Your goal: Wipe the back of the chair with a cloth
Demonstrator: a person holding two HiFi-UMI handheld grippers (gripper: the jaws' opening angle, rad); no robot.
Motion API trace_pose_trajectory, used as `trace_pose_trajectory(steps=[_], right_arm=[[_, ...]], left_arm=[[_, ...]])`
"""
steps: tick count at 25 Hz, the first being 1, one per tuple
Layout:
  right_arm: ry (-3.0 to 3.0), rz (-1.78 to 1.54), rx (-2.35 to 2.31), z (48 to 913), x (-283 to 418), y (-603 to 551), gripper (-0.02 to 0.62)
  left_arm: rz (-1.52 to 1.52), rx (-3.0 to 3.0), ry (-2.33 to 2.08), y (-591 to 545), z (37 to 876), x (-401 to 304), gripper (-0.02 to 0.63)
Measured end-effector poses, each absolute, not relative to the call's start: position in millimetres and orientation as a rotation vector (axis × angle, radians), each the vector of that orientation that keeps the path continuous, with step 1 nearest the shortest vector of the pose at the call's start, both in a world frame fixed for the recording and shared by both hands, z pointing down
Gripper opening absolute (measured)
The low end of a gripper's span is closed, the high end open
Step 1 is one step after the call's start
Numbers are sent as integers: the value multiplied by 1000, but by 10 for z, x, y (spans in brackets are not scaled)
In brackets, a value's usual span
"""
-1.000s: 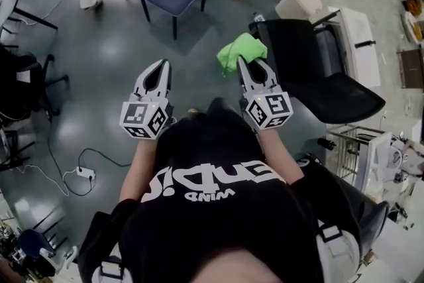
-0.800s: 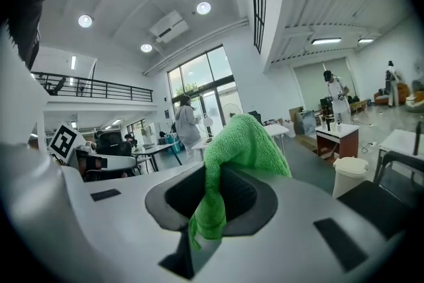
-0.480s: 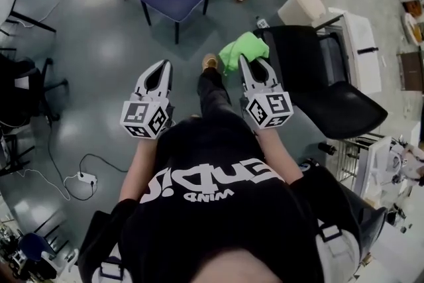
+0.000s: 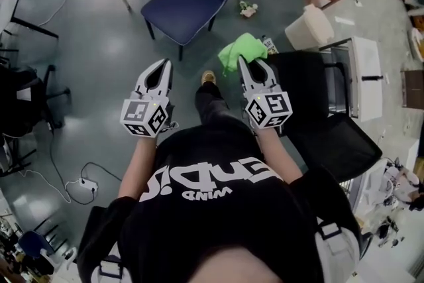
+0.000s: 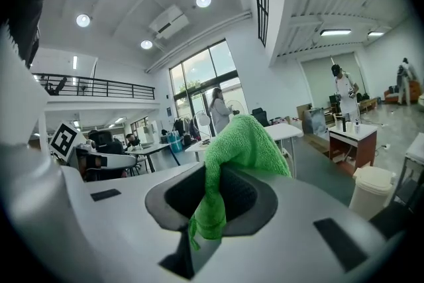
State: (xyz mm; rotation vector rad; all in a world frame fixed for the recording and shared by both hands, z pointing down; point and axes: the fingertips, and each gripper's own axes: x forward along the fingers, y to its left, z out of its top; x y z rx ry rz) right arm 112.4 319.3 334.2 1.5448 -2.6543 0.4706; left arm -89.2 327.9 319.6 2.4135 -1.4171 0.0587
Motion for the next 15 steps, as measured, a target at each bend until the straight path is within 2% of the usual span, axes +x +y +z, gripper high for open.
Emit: trace_pose_trajectory(steps=[15], right_arm=[[-2705, 495, 1480, 3171, 1338, 1360, 54]], left_arm=[[36, 2436, -1438, 1391, 2925, -607, -2]])
